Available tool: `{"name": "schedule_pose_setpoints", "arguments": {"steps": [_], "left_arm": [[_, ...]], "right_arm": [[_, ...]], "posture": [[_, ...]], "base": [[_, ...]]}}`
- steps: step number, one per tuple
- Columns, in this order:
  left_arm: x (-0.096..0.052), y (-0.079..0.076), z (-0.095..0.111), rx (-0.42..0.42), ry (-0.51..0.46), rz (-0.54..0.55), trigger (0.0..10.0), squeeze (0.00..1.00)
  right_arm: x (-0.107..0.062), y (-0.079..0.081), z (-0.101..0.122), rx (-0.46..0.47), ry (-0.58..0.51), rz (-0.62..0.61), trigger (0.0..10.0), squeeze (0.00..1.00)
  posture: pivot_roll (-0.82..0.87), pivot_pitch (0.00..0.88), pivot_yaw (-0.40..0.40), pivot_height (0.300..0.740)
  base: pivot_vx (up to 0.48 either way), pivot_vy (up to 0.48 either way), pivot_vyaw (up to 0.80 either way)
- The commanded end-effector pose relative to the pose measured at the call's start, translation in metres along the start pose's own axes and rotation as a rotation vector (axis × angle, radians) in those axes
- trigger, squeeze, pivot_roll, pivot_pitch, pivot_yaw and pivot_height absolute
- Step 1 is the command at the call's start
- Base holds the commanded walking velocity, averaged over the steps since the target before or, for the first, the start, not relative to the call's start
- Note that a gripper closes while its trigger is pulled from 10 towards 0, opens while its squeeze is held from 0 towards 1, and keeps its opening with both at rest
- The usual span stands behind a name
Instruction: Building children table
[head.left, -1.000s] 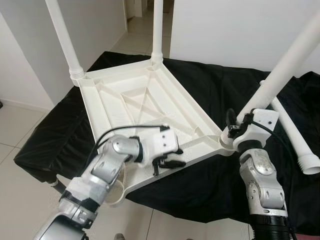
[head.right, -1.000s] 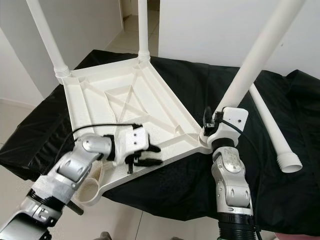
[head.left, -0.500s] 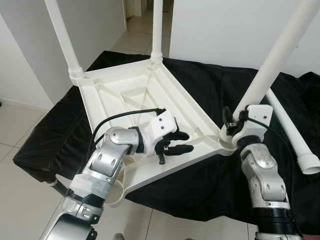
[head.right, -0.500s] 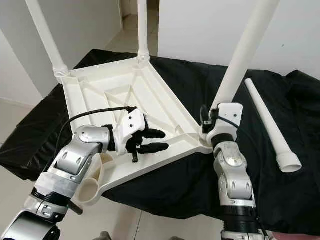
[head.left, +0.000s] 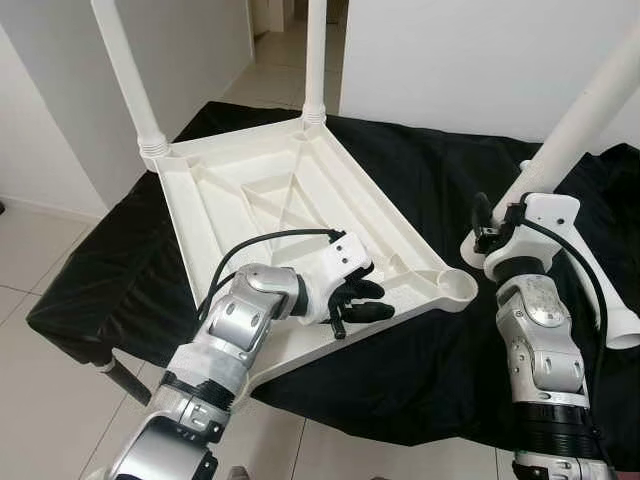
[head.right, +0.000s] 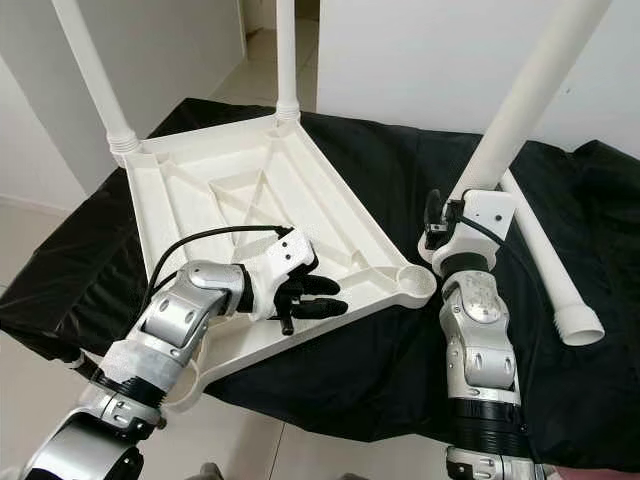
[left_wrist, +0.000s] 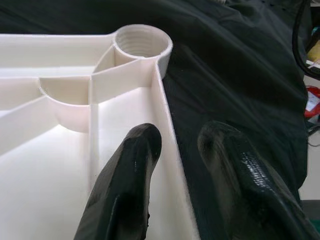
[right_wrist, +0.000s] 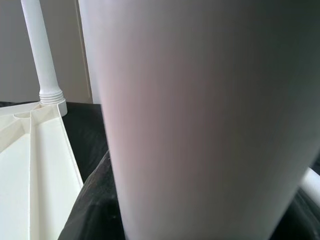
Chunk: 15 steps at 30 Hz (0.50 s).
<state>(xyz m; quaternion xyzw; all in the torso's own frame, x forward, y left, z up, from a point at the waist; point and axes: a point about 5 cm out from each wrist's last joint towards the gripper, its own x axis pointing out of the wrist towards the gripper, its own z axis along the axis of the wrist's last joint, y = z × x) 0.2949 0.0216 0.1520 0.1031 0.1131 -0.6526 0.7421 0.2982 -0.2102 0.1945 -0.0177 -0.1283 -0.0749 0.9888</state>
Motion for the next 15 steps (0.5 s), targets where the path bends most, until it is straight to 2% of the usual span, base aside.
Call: {"name": "schedule_pose_setpoints", "arguments": {"steps": [1, 2, 9, 10, 15], "left_arm": [[0.0, 0.015, -0.004, -0.017, 0.038, 0.291, 10.0, 0.1], [0.004, 0.013, -0.005, -0.029, 0.048, 0.271, 10.0, 1.0], [0.01, 0.014, -0.003, -0.019, 0.063, 0.278, 10.0, 1.0], [0.012, 0.014, -0.003, -0.01, 0.076, 0.28, 10.0, 0.0], [0.016, 0.012, -0.004, 0.013, 0.111, 0.258, 10.0, 0.0]], "right_arm": [[0.001, 0.001, 0.003, 0.0, -0.021, -0.006, 10.0, 0.0], [0.001, 0.001, 0.002, -0.002, -0.02, -0.01, 10.0, 0.0], [0.001, -0.001, 0.002, -0.009, -0.021, -0.018, 10.0, 0.0], [0.001, -0.001, 0.002, -0.01, -0.022, -0.02, 10.0, 0.0], [0.001, -0.002, 0.003, -0.014, -0.022, -0.02, 10.0, 0.0]], "posture": [[-0.08, 0.0, -0.008, 0.74], [-0.08, 0.0, -0.001, 0.74], [-0.09, 0.0, 0.001, 0.74], [-0.09, 0.0, 0.0, 0.74], [-0.09, 0.0, -0.002, 0.74]], "base": [[0.0, 0.0, 0.0], [0.0, 0.0, 0.0], [0.0, 0.0, 0.0], [0.0, 0.0, 0.0], [0.0, 0.0, 0.0]]}}
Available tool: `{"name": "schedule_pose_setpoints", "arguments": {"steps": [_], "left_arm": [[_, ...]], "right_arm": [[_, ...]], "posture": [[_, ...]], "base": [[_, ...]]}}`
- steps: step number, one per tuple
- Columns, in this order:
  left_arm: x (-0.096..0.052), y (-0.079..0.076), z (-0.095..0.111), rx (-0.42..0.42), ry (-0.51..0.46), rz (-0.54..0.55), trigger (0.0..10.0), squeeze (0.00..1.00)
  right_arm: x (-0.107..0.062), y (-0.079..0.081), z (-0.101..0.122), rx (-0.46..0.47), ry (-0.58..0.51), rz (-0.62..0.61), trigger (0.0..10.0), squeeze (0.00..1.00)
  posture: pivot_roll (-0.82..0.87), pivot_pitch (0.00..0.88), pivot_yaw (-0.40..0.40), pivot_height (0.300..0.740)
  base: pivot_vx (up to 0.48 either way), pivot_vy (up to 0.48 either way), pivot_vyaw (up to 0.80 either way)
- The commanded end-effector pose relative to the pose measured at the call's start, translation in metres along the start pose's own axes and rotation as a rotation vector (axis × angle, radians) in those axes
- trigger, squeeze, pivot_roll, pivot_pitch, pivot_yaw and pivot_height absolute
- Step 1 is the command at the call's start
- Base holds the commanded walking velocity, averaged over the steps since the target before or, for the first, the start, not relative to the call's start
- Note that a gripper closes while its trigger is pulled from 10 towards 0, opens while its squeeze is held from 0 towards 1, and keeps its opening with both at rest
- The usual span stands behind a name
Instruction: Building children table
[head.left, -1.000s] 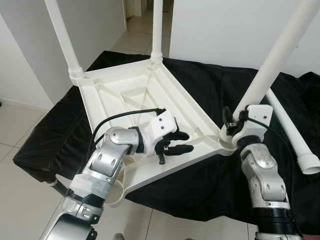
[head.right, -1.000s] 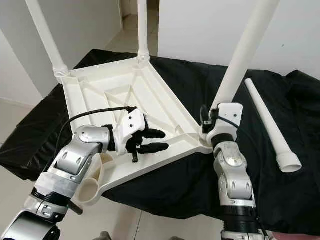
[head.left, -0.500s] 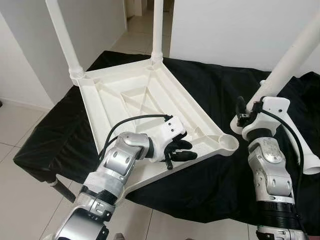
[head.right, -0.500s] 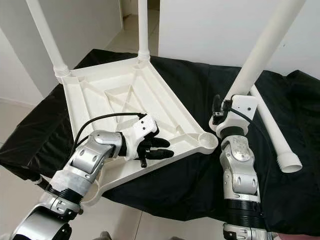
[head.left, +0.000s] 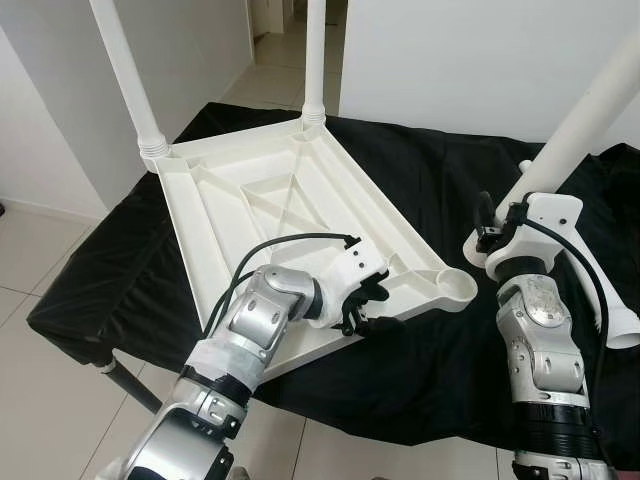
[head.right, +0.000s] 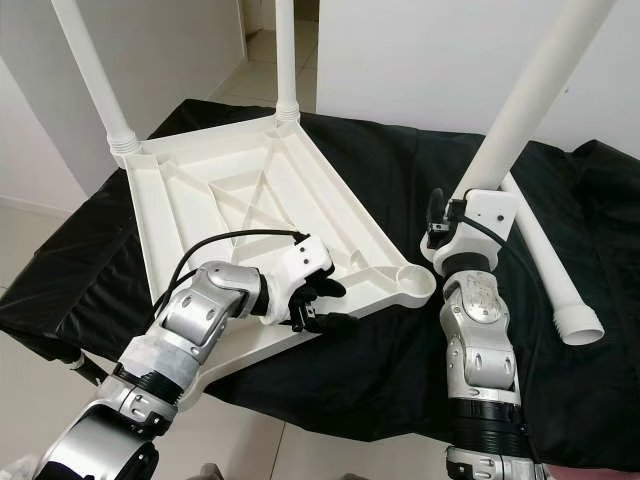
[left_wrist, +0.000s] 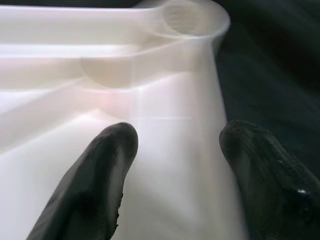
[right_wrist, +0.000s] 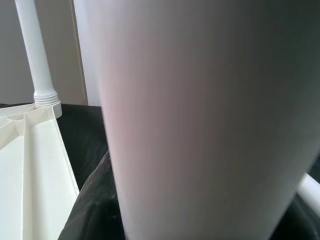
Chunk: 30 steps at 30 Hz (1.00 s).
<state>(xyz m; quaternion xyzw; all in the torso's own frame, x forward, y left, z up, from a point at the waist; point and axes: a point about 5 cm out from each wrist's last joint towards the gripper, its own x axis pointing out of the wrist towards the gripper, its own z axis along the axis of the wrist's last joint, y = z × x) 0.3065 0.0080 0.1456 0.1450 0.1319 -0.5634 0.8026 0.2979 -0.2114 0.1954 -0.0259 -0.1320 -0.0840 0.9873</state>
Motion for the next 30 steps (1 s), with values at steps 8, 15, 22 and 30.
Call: {"name": "schedule_pose_setpoints", "arguments": {"steps": [8, 15, 22, 30], "left_arm": [[0.007, -0.011, -0.002, 0.015, 0.036, -0.038, 10.0, 0.0], [0.006, -0.009, 0.01, -0.008, -0.022, -0.054, 10.0, 0.0], [0.002, 0.003, 0.009, 0.007, -0.008, 0.033, 10.0, 0.0], [0.0, 0.003, -0.016, 0.053, 0.099, 0.05, 10.0, 0.0]], "right_arm": [[0.0, -0.003, 0.003, -0.009, -0.011, -0.006, 10.0, 0.0], [0.0, -0.005, 0.004, -0.015, -0.011, -0.01, 10.0, 0.0], [-0.002, -0.005, 0.003, -0.017, -0.01, -0.012, 10.0, 0.0], [-0.004, -0.005, 0.002, -0.015, -0.01, -0.013, 10.0, 0.0]], "posture": [[-0.11, 0.0, -0.007, 0.74], [-0.11, 0.0, -0.006, 0.74], [-0.11, 0.0, 0.004, 0.74], [-0.11, 0.0, 0.014, 0.74]], "base": [[0.0, 0.0, 0.0], [0.0, 0.0, 0.0], [0.0, 0.0, 0.0], [0.0, 0.0, 0.0]]}}
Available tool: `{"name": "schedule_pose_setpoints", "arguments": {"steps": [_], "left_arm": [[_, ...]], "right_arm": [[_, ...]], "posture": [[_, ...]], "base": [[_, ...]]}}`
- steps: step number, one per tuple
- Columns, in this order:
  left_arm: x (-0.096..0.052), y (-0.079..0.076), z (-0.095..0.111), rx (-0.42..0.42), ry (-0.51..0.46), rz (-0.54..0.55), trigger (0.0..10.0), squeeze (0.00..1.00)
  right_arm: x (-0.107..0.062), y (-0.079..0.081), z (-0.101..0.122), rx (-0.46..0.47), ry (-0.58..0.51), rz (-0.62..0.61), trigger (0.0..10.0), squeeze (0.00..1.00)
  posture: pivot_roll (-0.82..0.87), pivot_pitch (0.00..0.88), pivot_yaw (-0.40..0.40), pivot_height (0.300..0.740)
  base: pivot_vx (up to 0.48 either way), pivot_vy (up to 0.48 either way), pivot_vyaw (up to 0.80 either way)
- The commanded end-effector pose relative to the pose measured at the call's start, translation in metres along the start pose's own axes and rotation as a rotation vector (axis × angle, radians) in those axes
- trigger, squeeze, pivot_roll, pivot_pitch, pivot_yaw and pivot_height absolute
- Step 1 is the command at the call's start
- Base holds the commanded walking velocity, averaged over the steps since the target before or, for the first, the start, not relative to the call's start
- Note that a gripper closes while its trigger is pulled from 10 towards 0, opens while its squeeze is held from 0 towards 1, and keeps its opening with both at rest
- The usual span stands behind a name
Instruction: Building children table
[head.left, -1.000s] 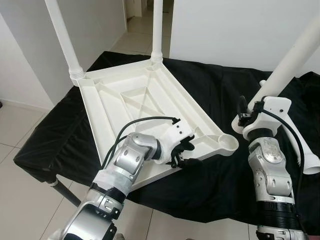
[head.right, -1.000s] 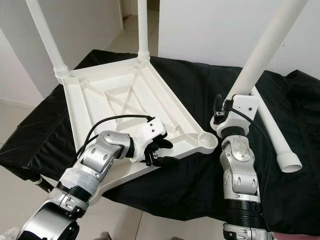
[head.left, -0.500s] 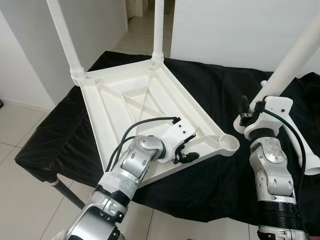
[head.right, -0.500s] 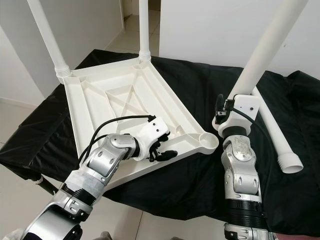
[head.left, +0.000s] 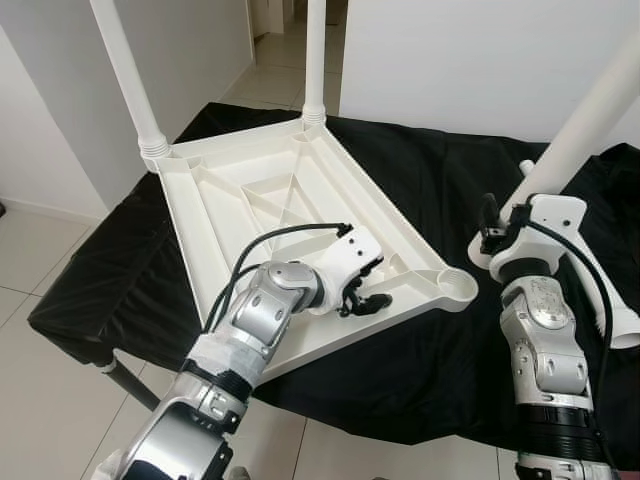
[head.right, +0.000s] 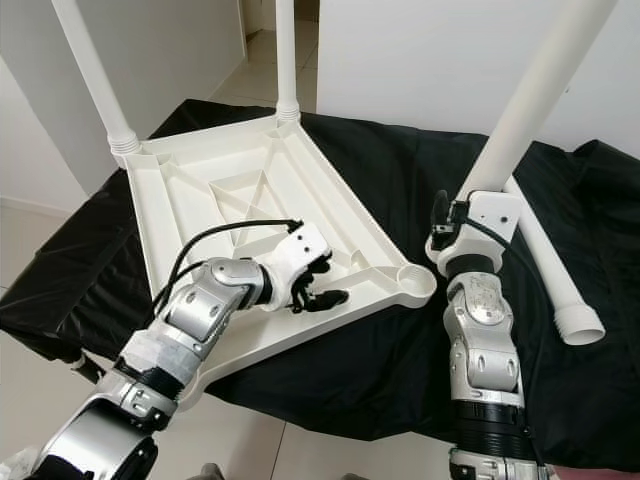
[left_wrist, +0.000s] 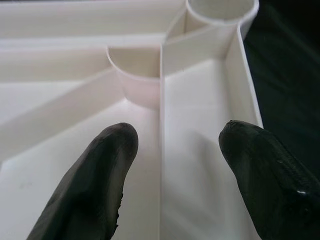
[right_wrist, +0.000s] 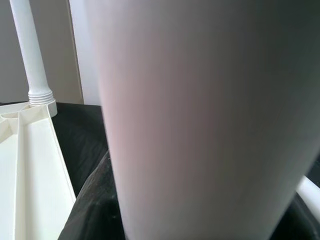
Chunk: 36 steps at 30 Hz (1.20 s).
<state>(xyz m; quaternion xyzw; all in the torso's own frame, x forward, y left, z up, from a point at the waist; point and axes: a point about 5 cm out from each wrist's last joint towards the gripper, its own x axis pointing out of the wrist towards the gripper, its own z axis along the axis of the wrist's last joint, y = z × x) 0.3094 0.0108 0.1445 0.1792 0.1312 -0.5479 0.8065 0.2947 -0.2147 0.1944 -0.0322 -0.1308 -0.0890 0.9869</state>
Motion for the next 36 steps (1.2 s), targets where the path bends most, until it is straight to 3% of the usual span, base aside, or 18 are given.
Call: {"name": "schedule_pose_setpoints", "arguments": {"steps": [1, 13, 20, 21, 22, 25, 34, 35, 36], "left_arm": [[0.002, -0.001, -0.016, 0.004, 0.067, 0.019, 10.0, 0.0], [0.003, 0.008, -0.021, 0.006, 0.101, 0.073, 10.0, 0.0], [0.002, 0.01, -0.019, 0.01, 0.092, 0.045, 9.9, 0.0], [0.001, 0.008, -0.018, 0.014, 0.081, 0.005, 2.8, 0.0], [-0.001, 0.006, -0.017, 0.027, 0.073, -0.04, 0.0, 0.0], [-0.004, -0.004, -0.022, 0.091, 0.084, -0.154, 0.0, 0.0], [-0.005, -0.019, -0.023, 0.143, 0.072, -0.267, 0.0, 0.0], [-0.005, -0.019, -0.023, 0.143, 0.072, -0.267, 1.0, 0.0], [-0.005, -0.02, -0.024, 0.15, 0.07, -0.278, 1.4, 0.0]], "right_arm": [[0.0, -0.001, 0.003, -0.001, -0.012, -0.005, 10.0, 0.0], [0.004, 0.0, 0.004, -0.001, -0.016, 0.001, 10.0, 0.0], [0.007, 0.003, 0.005, 0.001, -0.021, 0.011, 10.0, 0.0], [0.007, 0.003, 0.005, 0.001, -0.022, 0.011, 10.0, 0.0], [0.007, 0.002, 0.006, 0.001, -0.024, 0.01, 10.0, 0.0], [0.008, -0.001, 0.006, -0.001, -0.026, -0.001, 10.0, 0.0], [0.005, -0.006, 0.006, -0.004, -0.028, -0.027, 10.0, 0.0], [0.005, -0.006, 0.006, -0.004, -0.028, -0.027, 10.0, 0.0], [0.005, -0.005, 0.006, -0.004, -0.027, -0.027, 10.0, 0.0]], "posture": [[-0.11, 0.0, 0.014, 0.74], [-0.11, 0.0, 0.006, 0.74], [-0.1, 0.0, 0.009, 0.74], [-0.1, 0.0, 0.01, 0.74], [-0.1, 0.0, 0.013, 0.74], [-0.11, 0.0, 0.022, 0.74], [-0.13, 0.0, 0.034, 0.74], [-0.13, 0.0, 0.034, 0.74], [-0.14, 0.0, 0.031, 0.74]], "base": [[0.0, 0.0, 0.0], [0.0, 0.0, 0.0], [0.0, 0.0, 0.0], [0.0, 0.0, 0.0], [0.0, 0.0, 0.0], [0.0, 0.0, 0.0], [0.0, 0.0, 0.0], [0.0, 0.0, 0.0], [0.0, 0.0, 0.0]]}}
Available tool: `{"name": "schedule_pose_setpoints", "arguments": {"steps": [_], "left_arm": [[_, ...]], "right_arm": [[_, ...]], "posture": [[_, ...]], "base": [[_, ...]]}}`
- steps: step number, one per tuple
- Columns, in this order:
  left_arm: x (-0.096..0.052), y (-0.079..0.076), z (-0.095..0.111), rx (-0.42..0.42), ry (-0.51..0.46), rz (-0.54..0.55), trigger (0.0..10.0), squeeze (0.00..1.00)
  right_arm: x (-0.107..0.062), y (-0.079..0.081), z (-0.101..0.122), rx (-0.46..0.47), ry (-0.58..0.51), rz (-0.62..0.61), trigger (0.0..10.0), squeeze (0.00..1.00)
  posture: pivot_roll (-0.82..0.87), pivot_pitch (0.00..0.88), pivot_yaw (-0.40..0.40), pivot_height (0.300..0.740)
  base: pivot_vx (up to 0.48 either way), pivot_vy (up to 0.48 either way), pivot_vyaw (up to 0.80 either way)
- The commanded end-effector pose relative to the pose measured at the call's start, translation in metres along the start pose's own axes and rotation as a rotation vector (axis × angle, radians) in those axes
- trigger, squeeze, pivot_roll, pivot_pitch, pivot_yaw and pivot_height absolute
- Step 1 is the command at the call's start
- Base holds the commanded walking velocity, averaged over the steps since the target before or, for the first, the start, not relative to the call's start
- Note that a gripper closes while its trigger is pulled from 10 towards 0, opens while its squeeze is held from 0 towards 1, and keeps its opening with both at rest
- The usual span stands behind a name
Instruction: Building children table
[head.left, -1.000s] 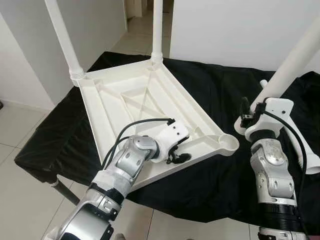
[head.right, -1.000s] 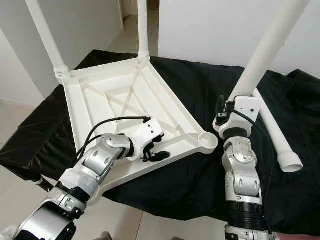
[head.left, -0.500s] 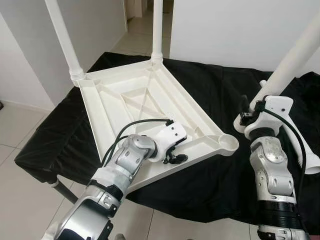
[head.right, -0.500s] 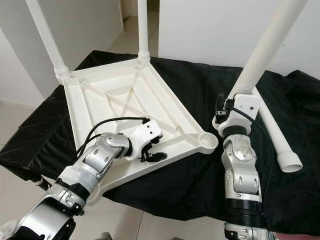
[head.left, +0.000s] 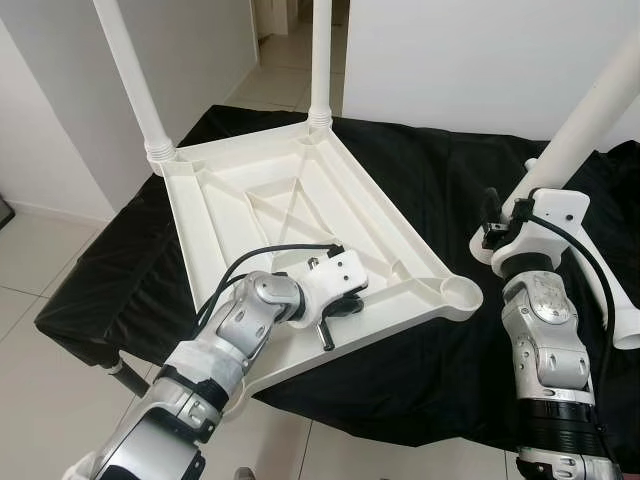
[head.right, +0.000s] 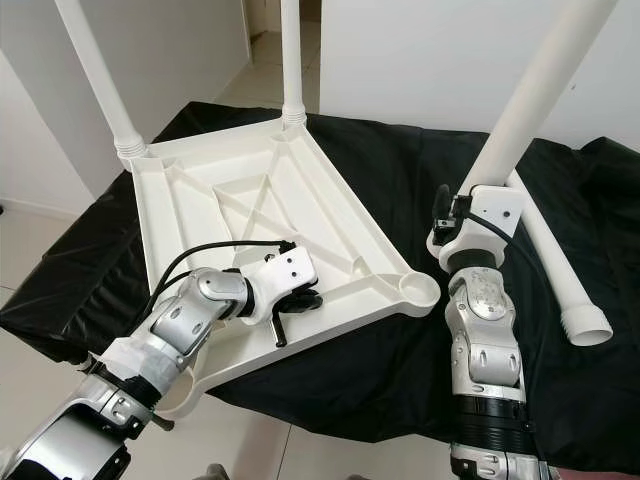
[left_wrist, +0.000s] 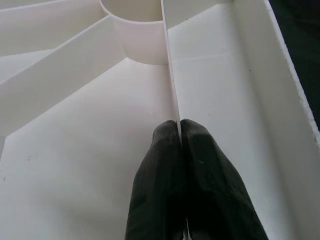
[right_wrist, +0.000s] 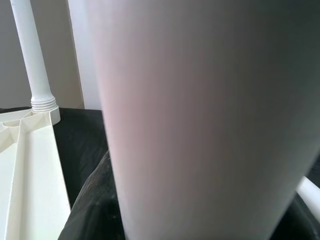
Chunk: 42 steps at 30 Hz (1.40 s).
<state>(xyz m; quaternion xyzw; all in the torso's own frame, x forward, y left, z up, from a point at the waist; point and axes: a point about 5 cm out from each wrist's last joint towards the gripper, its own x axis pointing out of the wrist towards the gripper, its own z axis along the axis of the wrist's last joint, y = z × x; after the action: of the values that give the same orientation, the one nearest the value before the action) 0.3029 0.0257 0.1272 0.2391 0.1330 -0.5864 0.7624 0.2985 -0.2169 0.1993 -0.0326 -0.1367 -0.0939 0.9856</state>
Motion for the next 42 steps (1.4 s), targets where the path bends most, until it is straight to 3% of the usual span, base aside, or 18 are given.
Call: {"name": "schedule_pose_setpoints", "arguments": {"steps": [1, 5, 7, 8, 9, 10, 11, 13, 14, 15, 19, 20, 21, 25, 28, 31, 33, 42], "left_arm": [[0.004, -0.017, 0.001, 0.036, -0.006, -0.182, 1.4, 0.0], [0.005, -0.019, 0.0, 0.051, -0.01, -0.202, 1.4, 0.0], [0.003, -0.029, 0.005, 0.062, -0.038, -0.253, 0.0, 0.0], [0.003, -0.029, 0.005, 0.062, -0.038, -0.253, 0.0, 0.0], [0.002, -0.033, 0.006, 0.065, -0.052, -0.268, 1.0, 0.0], [0.001, -0.036, 0.007, 0.073, -0.059, -0.28, 0.0, 0.0], [0.001, -0.037, 0.006, 0.082, -0.061, -0.282, 0.5, 0.0], [0.0, -0.038, 0.006, 0.088, -0.061, -0.282, 0.5, 0.0], [-0.001, -0.035, 0.003, 0.082, -0.05, -0.264, 10.0, 0.44], [-0.002, -0.033, 0.001, 0.079, -0.042, -0.25, 10.0, 1.0], [-0.007, -0.027, 0.0, 0.086, -0.039, -0.203, 10.0, 1.0], [-0.01, -0.024, 0.0, 0.086, -0.043, -0.183, 10.0, 0.69], [-0.012, -0.022, 0.0, 0.085, -0.046, -0.17, 10.0, 0.01], [-0.024, -0.009, 0.009, 0.086, -0.128, -0.048, 10.0, 0.0], [-0.04, 0.003, 0.022, 0.049, -0.252, 0.071, 10.0, 0.0], [-0.044, 0.005, 0.027, 0.051, -0.292, 0.104, 10.0, 0.0], [-0.053, 0.014, 0.035, 0.026, -0.358, 0.204, 10.0, 0.0], [-0.06, 0.023, 0.042, -0.069, -0.442, 0.291, 10.0, 0.0]], "right_arm": [[-0.001, -0.004, 0.003, -0.003, -0.015, -0.017, 10.0, 0.0], [-0.001, -0.004, 0.002, -0.003, -0.015, -0.017, 10.0, 0.0], [0.0, -0.003, 0.003, -0.005, -0.016, -0.012, 10.0, 0.0], [0.0, -0.003, 0.003, -0.005, -0.016, -0.012, 10.0, 0.0], [0.0, -0.003, 0.003, -0.004, -0.014, -0.009, 10.0, 0.0], [0.0, -0.002, 0.002, -0.001, -0.012, -0.004, 10.0, 0.0], [0.0, -0.001, 0.001, 0.003, -0.008, 0.001, 10.0, 0.0], [0.0, 0.0, 0.001, 0.006, -0.005, 0.005, 10.0, 0.0], [0.0, 0.005, -0.002, 0.014, 0.007, 0.029, 10.0, 0.0], [-0.001, 0.01, -0.004, 0.021, 0.02, 0.064, 10.0, 0.0], [-0.003, 0.024, -0.008, 0.047, 0.043, 0.16, 10.0, 0.0], [-0.005, 0.028, -0.01, 0.053, 0.057, 0.194, 10.0, 0.0], [-0.006, 0.031, -0.012, 0.057, 0.067, 0.216, 10.0, 0.0], [-0.013, 0.035, -0.013, 0.07, 0.07, 0.252, 10.0, 0.0], [-0.02, 0.03, -0.012, 0.059, 0.066, 0.238, 10.0, 0.0], [-0.022, 0.028, -0.013, 0.055, 0.073, 0.227, 10.0, 0.0], [-0.03, 0.022, -0.016, 0.06, 0.104, 0.196, 10.0, 0.0], [-0.046, 0.005, -0.015, 0.029, 0.122, 0.075, 10.0, 0.0]], "posture": [[-0.14, 0.0, 0.031, 0.74], [-0.14, 0.0, 0.031, 0.74], [-0.14, 0.0, 0.03, 0.74], [-0.14, 0.0, 0.03, 0.74], [-0.13, 0.0, 0.026, 0.74], [-0.13, 0.0, 0.025, 0.74], [-0.12, 0.0, 0.023, 0.74], [-0.12, 0.0, 0.023, 0.74], [-0.12, 0.0, 0.021, 0.74], [-0.11, 0.0, 0.019, 0.74], [-0.1, 0.0, 0.013, 0.74], [-0.1, 0.0, 0.008, 0.74], [-0.1, 0.0, 0.008, 0.74], [-0.08, 0.0, -0.004, 0.74], [-0.08, 0.0, -0.009, 0.74], [-0.08, 0.0, -0.009, 0.74], [-0.09, 0.0, -0.011, 0.74], [-0.1, 0.0, -0.028, 0.74]], "base": [[0.0, 0.0, 0.0], [0.0, 0.0, 0.0], [0.0, 0.0, 0.0], [0.0, 0.0, 0.0], [0.0, 0.0, 0.0], [0.0, 0.0, 0.0], [0.0, 0.0, 0.0], [0.0, 0.0, 0.0], [0.0, 0.0, 0.0], [0.0, 0.0, 0.0], [0.0, 0.0, 0.0], [0.0, 0.0, 0.0], [0.0, 0.0, 0.0], [0.0, 0.0, 0.0], [0.0, 0.0, 0.0], [0.0, 0.0, 0.0], [0.0, 0.0, 0.0], [0.0, 0.0, 0.0]]}}
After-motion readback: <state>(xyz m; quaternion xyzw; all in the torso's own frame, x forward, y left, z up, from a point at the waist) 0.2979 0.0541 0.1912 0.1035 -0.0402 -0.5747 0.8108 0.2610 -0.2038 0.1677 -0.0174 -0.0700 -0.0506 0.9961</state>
